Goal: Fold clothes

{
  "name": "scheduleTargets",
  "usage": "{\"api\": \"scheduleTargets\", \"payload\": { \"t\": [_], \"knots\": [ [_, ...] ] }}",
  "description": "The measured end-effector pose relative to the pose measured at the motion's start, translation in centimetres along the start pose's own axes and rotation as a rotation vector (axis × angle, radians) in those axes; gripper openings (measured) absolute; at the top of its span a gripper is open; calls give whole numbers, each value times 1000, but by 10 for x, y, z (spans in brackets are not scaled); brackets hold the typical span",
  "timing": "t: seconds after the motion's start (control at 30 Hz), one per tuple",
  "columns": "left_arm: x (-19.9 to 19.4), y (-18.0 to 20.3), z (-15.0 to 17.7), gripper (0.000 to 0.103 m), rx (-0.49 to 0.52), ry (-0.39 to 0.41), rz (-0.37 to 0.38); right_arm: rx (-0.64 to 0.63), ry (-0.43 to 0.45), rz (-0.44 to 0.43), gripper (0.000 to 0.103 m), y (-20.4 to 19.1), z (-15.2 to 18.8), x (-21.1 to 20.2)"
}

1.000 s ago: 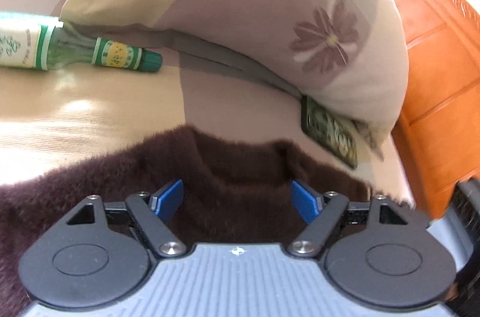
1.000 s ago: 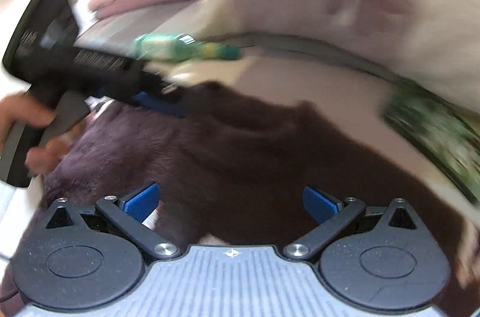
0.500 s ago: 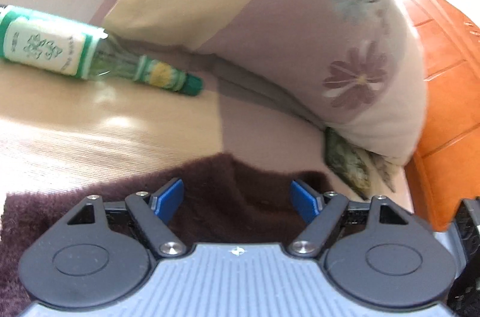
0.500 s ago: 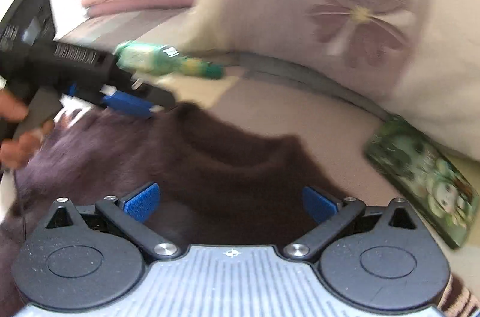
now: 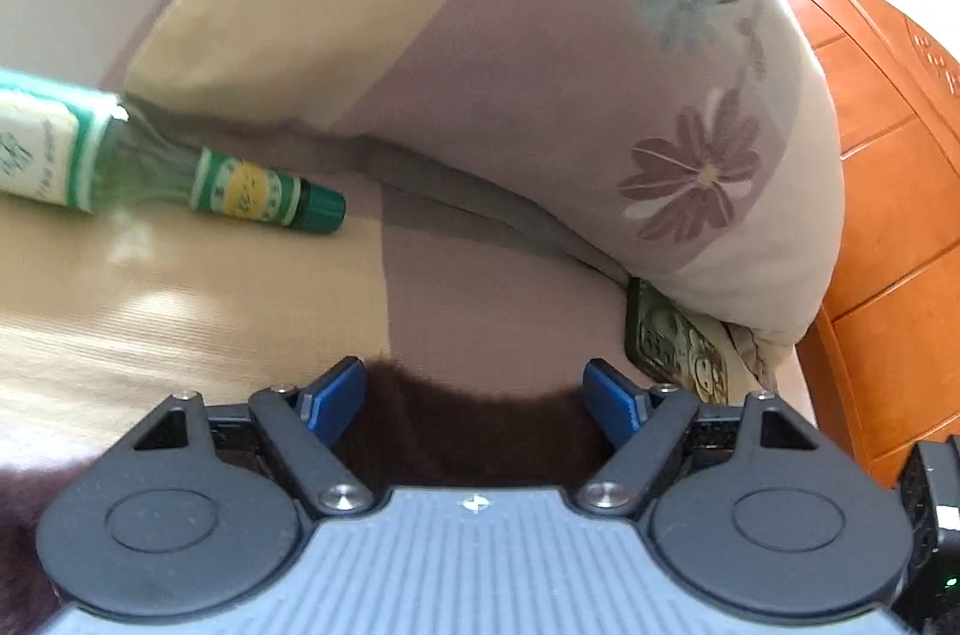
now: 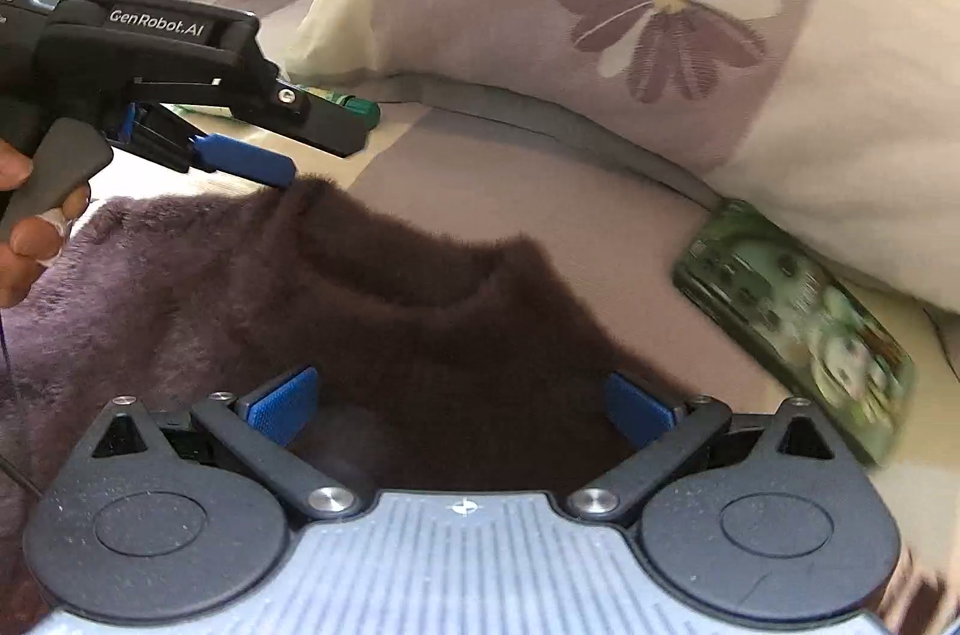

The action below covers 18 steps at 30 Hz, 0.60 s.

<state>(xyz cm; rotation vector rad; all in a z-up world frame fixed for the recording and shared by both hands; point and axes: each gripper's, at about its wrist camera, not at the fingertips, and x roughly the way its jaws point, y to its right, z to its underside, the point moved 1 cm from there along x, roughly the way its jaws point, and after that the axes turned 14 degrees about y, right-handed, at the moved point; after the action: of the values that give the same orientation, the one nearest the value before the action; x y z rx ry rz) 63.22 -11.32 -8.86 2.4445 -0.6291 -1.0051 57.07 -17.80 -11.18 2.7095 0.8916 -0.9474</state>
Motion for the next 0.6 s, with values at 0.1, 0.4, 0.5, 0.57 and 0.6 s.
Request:
{"api": "scheduleTargets", "payload": {
  "t": [0.1,0.4,0.5,0.57,0.6],
  "knots": [
    [-25,6,13,80,72,-12,-34,43,16,51,103,-9,16,-35],
    [-82,-3,90,80,118,-118,-220,222,-73,280,103,35,94,-99],
    [-94,-3,99,80,129,-121,-240,326,-79,351,103,70,112,-123],
    [-97,2,100,80,132,-128,-250,373,-103,396,103,84,111,-136],
    [-98,4,101,80,128,-131,-252,385,-78,410,103,89,109,-144]
  ]
}}
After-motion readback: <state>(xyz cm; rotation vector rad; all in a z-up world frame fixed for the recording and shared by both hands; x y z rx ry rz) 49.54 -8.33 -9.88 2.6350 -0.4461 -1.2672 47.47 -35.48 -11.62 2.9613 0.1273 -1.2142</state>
